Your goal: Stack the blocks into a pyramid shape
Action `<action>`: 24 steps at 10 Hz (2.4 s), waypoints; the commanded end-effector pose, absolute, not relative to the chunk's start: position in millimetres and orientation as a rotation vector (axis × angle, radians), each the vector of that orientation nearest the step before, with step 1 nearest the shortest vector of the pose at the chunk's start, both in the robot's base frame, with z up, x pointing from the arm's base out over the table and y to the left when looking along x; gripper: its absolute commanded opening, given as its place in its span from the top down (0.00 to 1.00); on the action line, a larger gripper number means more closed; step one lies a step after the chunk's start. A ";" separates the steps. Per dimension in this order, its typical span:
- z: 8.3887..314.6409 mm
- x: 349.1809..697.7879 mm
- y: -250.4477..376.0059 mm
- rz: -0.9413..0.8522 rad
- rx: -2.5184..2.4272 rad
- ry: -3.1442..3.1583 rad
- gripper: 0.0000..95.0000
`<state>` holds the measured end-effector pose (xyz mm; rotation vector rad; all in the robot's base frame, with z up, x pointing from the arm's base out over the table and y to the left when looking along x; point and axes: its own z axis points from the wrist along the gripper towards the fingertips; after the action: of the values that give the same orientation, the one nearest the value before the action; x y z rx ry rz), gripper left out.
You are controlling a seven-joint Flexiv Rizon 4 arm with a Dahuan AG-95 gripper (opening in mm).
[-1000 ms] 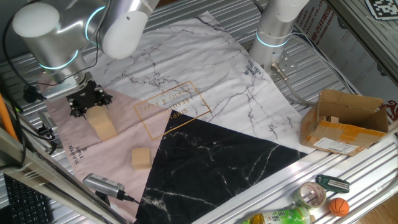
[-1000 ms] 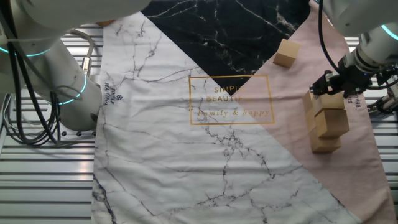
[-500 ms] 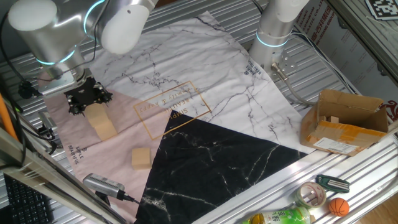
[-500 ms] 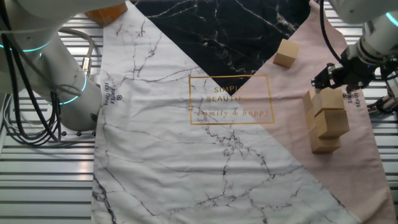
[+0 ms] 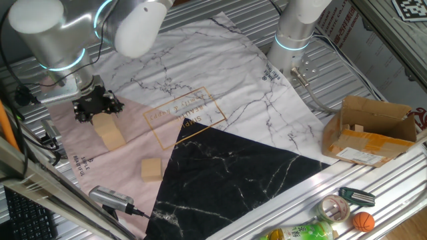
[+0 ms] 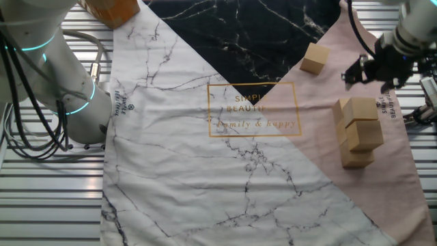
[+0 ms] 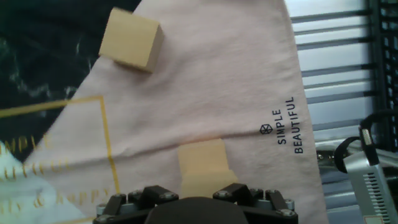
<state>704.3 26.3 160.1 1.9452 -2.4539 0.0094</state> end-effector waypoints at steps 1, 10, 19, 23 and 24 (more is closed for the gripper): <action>158.1 699.1 75.4 0.023 1.550 -2.736 0.60; 118.6 686.7 138.3 -0.022 0.973 -3.003 1.00; 113.0 687.4 136.6 -0.139 -0.191 -3.144 1.00; 101.6 680.5 128.0 -0.153 -0.406 -3.126 1.00; 98.3 677.2 124.9 -0.132 -0.407 -3.132 1.00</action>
<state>681.9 129.4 102.5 -0.3201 -3.1355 -0.1406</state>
